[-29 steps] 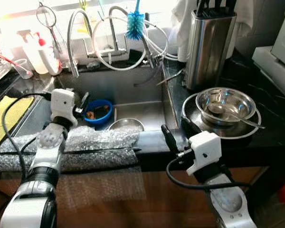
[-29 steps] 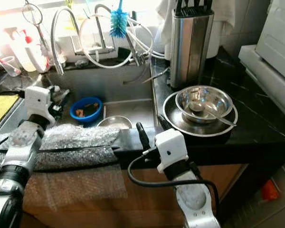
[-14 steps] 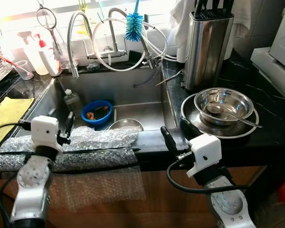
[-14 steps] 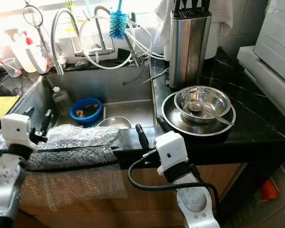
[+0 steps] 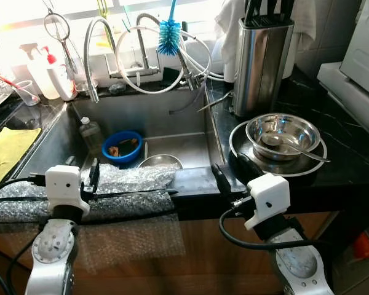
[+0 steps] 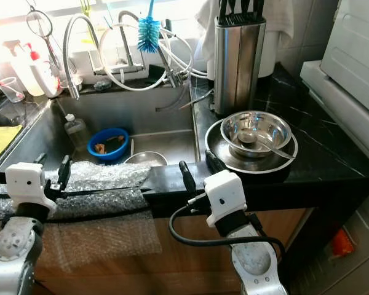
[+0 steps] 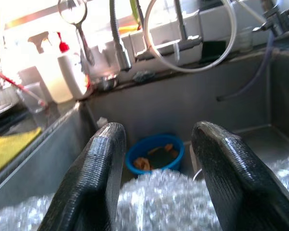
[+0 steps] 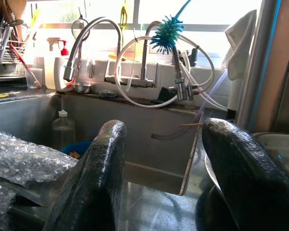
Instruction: Kitchen organization
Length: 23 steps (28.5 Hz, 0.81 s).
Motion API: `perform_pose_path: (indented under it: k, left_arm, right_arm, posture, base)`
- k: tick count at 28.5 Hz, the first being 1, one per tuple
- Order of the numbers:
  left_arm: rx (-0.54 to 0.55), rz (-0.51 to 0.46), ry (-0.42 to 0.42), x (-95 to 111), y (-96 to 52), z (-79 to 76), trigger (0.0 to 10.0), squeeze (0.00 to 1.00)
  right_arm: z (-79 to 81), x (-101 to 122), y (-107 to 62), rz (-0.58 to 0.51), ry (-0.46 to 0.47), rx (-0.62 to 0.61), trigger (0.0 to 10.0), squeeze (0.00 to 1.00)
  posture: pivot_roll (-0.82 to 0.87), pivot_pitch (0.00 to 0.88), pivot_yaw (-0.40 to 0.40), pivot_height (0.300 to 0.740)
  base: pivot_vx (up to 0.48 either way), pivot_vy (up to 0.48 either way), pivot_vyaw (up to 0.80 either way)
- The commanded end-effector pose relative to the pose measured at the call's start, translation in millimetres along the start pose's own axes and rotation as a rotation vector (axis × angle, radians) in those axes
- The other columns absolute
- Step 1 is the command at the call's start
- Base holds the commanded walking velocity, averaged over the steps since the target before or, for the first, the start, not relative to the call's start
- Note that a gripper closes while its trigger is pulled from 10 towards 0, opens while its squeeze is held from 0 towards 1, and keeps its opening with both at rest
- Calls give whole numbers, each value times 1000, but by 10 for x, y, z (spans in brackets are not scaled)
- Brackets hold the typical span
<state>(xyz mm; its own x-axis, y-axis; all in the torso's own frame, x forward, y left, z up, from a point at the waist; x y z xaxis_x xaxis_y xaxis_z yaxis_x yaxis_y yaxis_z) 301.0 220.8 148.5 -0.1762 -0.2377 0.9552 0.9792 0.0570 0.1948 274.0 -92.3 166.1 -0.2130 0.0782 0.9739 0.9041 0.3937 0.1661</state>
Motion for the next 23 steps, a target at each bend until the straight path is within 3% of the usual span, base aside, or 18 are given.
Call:
perform_pose_path:
  k: [1, 6, 14, 18, 23]
  left_arm:
    - [31, 0, -10, 34, -15, 63, 10000, 0]
    - [49, 28, -41, -33, -92, -27, 10000, 0]
    - [71, 17, -56, 7, -39, -20, 10000, 0]
    - [70, 11, -70, 30, -5, -44, 10000, 0]
    - [46, 10, -83, 37, 41, -120, 10000, 0]
  right_arm:
    - [9, 31, 32, -15, 9, 4, 10000, 0]
    - [-18, 41, 39, -20, 4, -4, 10000, 0]
    - [-60, 87, 38, -33, -9, -18, 10000, 0]
    - [-180, 172, 39, -74, -49, -94, 10000, 0]
    - [-554, 353, -31, -139, -143, -304, 10000, 0]
  posture:
    - [-150, 0, 115, 740]
    - [-150, 0, 109, 740]
    - [-155, 0, 104, 740]
    - [-156, 0, 106, 740]
    - [-160, 0, 107, 740]
  base:
    - [0, 0, 0]
    - [0, 0, 0]
    - [0, 0, 0]
    - [0, 0, 0]
    - [0, 0, 0]
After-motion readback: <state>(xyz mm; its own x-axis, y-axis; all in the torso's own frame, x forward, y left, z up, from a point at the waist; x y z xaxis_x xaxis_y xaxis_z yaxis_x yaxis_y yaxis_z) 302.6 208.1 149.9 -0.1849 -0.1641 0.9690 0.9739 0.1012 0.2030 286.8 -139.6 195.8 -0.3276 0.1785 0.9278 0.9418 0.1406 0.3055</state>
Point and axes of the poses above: a point about 5 cm out from each wrist's last joint towards the gripper, its own y axis pointing out of the wrist towards the gripper, its own x axis along the axis of the wrist's last joint, z = x × y, the point moved 5 cm from there along y, pointing out of the wrist towards the gripper, and after that the axes turned 4 degrees about y, right-handed, at the moved point
